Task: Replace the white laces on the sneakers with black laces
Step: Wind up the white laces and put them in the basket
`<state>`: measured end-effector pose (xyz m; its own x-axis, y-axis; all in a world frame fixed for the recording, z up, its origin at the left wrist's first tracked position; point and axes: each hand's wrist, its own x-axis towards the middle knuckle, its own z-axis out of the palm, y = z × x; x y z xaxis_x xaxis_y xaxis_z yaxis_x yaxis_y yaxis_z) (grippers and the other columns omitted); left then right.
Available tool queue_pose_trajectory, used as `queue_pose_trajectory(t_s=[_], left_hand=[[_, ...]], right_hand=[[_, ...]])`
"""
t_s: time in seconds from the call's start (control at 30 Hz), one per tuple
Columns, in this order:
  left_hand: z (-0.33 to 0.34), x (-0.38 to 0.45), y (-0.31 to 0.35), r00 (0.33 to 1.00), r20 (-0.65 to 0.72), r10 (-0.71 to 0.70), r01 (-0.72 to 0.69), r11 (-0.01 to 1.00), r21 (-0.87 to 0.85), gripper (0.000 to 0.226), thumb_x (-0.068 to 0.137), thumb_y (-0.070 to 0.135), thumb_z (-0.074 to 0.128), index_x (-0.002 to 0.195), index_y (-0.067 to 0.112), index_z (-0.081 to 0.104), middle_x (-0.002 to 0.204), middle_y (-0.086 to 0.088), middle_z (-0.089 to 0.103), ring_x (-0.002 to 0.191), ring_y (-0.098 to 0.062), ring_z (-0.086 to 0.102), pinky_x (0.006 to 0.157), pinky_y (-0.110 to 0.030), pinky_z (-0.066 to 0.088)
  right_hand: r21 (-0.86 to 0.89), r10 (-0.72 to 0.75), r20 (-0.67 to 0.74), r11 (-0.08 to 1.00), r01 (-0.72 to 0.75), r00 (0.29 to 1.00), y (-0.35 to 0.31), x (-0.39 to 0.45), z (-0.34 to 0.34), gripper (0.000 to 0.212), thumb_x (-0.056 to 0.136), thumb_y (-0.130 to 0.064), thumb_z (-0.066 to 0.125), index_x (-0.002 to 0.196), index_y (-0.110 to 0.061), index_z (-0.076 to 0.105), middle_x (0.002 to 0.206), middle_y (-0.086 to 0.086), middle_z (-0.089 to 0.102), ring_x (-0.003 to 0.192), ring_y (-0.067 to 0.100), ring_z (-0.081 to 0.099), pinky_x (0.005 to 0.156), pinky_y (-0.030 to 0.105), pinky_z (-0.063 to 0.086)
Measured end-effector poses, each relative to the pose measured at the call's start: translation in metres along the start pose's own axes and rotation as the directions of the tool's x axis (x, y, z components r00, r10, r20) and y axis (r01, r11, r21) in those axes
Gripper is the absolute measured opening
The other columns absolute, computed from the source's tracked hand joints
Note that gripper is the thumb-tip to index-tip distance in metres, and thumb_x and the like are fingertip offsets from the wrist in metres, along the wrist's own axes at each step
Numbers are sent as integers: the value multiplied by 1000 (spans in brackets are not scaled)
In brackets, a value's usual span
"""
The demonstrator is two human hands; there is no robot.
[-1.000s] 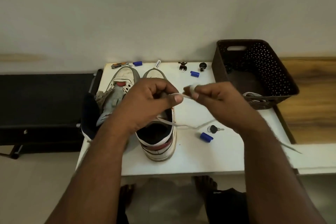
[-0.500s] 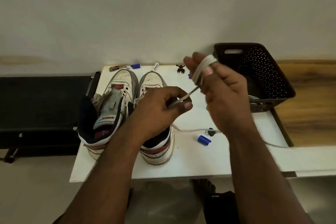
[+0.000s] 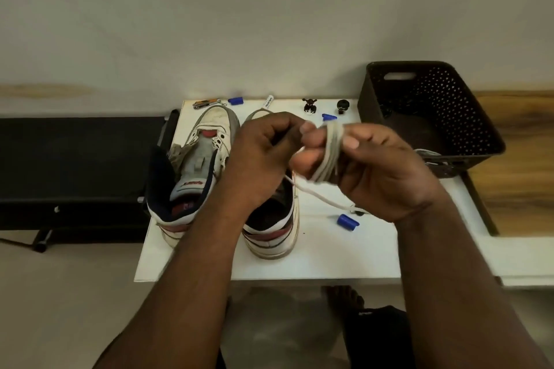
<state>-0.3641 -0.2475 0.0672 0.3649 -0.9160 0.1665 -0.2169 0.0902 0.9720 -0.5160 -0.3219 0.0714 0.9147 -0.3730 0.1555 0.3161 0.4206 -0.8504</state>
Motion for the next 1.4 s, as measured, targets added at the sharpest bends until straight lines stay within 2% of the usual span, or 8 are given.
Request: queue_pose_trajectory(t_s=[0.17,0.33,0.53,0.77,0.87,1.0,1.23,1.4], left_hand=[[-1,-3,-3,980,168,-103,56,963,265,13,90,31,66,85,22,73,79,-7,68,77,-22,63,71,-37,51],[-17,3,-1,995,91,-37,20,984,179,8,83,19,74,81,11,74,77,-9,70,77,-24,65,69,-32,52],[-15,2,2,1000,-15,-3,3,1000,29,5,83,16,73,80,16,70,71,-9,67,59,-9,59,57,-21,49],[-3,0,2,995,92,-44,29,987,160,16,93,25,62,85,18,74,63,0,60,56,-12,50,55,-25,41],[-5,-1,2,982,167,-86,43,968,246,16,88,30,68,87,15,75,77,-14,67,70,-25,60,67,-35,48],[-21,0,9,995,82,-51,33,976,215,9,82,19,75,82,11,75,76,-9,70,75,-24,64,66,-27,49],[-23,3,7,996,-87,6,3,995,100,2,83,10,72,81,9,74,75,0,72,70,-4,63,68,-16,50],[-14,5,2,999,-8,-33,33,996,85,17,94,22,61,87,16,74,77,1,70,71,-11,62,68,-25,50]], right_hand=[[23,-346,-380,924,383,858,1,14,1,30,94,-12,44,112,-7,68,113,12,70,116,25,61,100,35,47],[-831,-64,-453,391,-395,889,5,7,-13,22,98,-22,52,110,-28,69,102,8,72,95,19,65,87,40,53],[-356,304,-68,882,-308,950,-5,-1,-7,28,94,-12,53,117,-1,65,108,15,71,106,26,67,93,32,51],[260,-291,-160,909,324,943,0,14,4,31,91,-16,53,116,-4,66,115,14,68,116,28,61,101,39,47],[-212,-350,-419,935,284,838,-2,15,-6,30,97,-11,44,118,-7,64,118,8,68,120,22,59,102,34,46],[-797,-167,-469,503,-334,867,5,10,-20,24,98,-16,51,113,-17,70,115,-1,70,109,28,62,85,40,52],[-470,384,-188,773,-426,904,-6,4,-8,25,96,-11,50,112,-5,68,105,13,72,102,24,68,91,32,52],[-126,120,50,986,-113,992,-7,2,-9,34,88,-24,62,114,-3,68,107,16,71,103,28,67,91,36,52]])
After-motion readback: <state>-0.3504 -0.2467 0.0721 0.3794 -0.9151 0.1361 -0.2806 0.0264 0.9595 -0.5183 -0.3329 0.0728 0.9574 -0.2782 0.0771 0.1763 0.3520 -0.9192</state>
